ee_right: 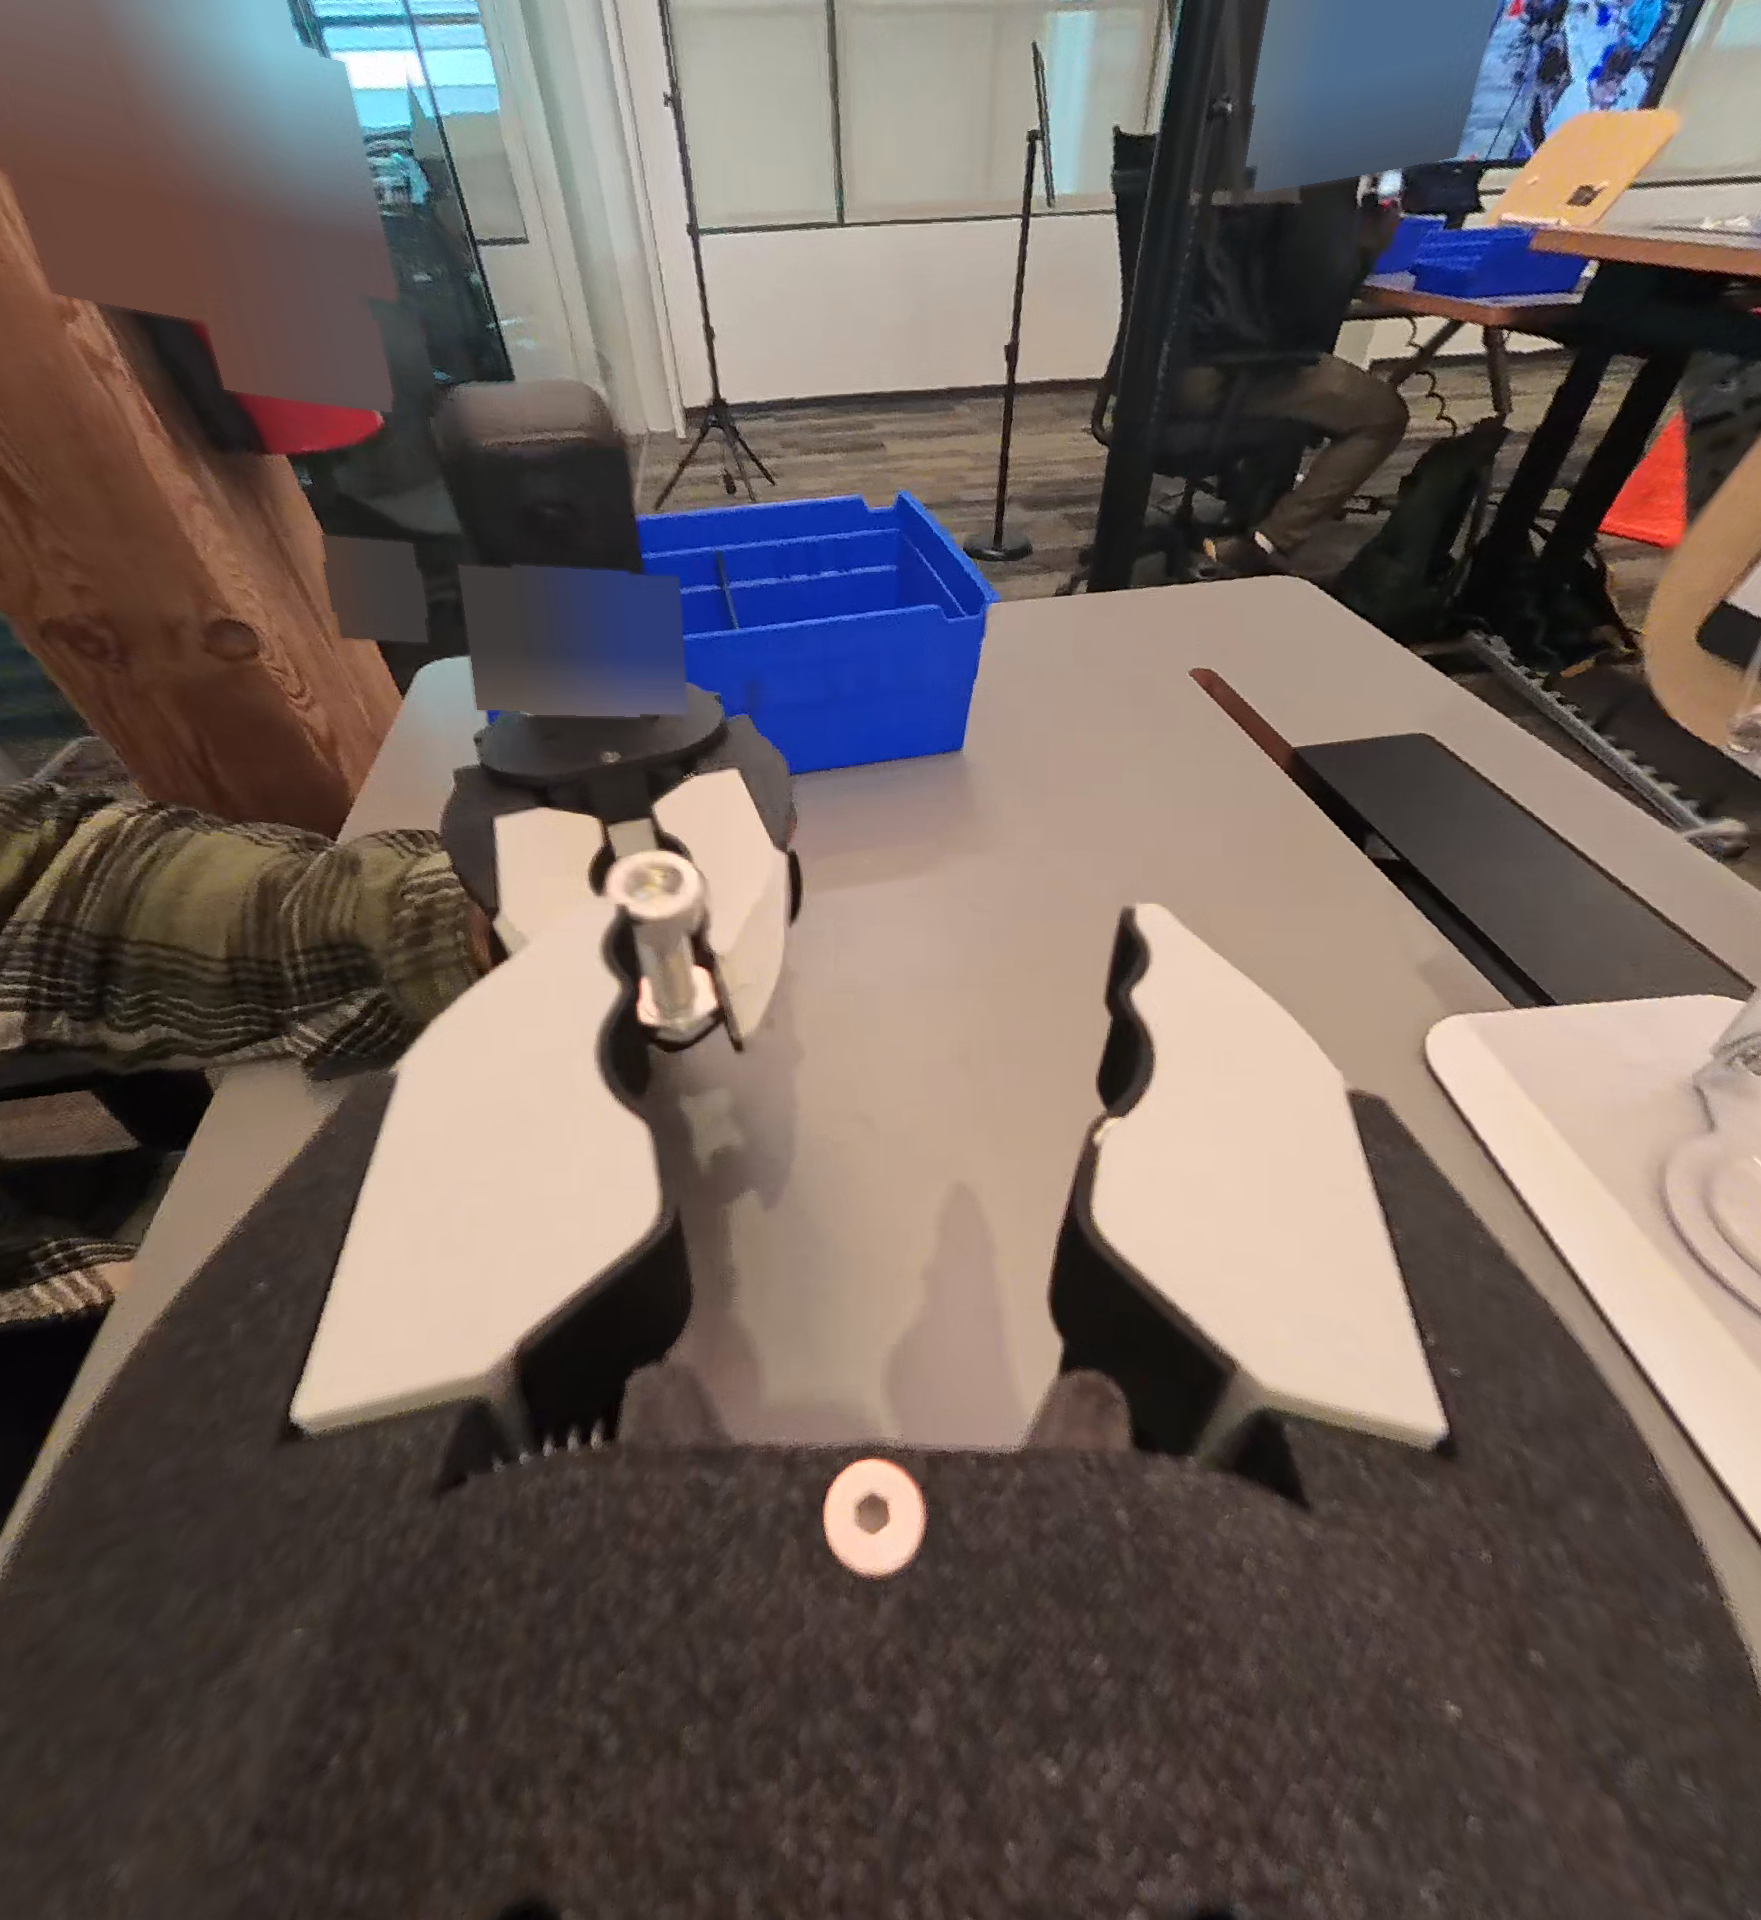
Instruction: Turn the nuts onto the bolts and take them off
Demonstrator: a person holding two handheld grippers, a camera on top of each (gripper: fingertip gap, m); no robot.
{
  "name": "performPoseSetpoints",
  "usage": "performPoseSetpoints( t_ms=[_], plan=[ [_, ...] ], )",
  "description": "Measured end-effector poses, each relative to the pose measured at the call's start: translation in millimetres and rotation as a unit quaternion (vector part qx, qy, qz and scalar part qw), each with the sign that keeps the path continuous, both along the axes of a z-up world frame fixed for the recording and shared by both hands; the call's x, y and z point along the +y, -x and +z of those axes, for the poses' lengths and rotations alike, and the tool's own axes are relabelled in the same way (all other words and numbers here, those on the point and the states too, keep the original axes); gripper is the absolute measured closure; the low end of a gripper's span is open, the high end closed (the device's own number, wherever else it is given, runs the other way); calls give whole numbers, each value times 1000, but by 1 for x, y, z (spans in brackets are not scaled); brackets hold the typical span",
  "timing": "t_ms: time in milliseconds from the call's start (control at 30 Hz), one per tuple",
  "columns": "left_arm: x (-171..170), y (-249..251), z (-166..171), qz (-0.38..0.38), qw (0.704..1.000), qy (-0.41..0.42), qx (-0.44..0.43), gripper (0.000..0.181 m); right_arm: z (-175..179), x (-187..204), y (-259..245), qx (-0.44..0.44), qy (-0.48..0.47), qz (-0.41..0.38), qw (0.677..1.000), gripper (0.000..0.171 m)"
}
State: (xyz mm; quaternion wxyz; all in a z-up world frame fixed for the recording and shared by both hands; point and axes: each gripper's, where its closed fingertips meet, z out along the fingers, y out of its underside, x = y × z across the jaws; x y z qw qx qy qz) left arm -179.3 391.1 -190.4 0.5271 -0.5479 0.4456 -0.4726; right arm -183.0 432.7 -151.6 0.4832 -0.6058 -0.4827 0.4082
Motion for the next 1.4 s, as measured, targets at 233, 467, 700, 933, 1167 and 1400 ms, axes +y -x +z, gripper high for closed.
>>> performPoseSetpoints(
  t_ms=[233,467,700,933,1167,1400],
  plan=[
    [0,1,3,-2,1000,3,-12,163,6,-10,8,6,-13,24,1000,86],
    [0,3,6,-1,1000,-1,-18,163,7,-4,0,11,-4,17,1000,88],
    [-2,2,6,1,1000,-11,-12,163,11,-13,10,17,-11,44,999,86],
    [-2,2,5,5,1000,-14,-9,163,16,-38,15,9,3,111,994,118],
    [0,3,6,13,1000,-17,-8,163,8,-42,22,-32,16,97,995,153],
    [-5,0,6,-9,1000,-5,-13,163,7,-48,19,-35,-52,154,986,153]
  ],
)
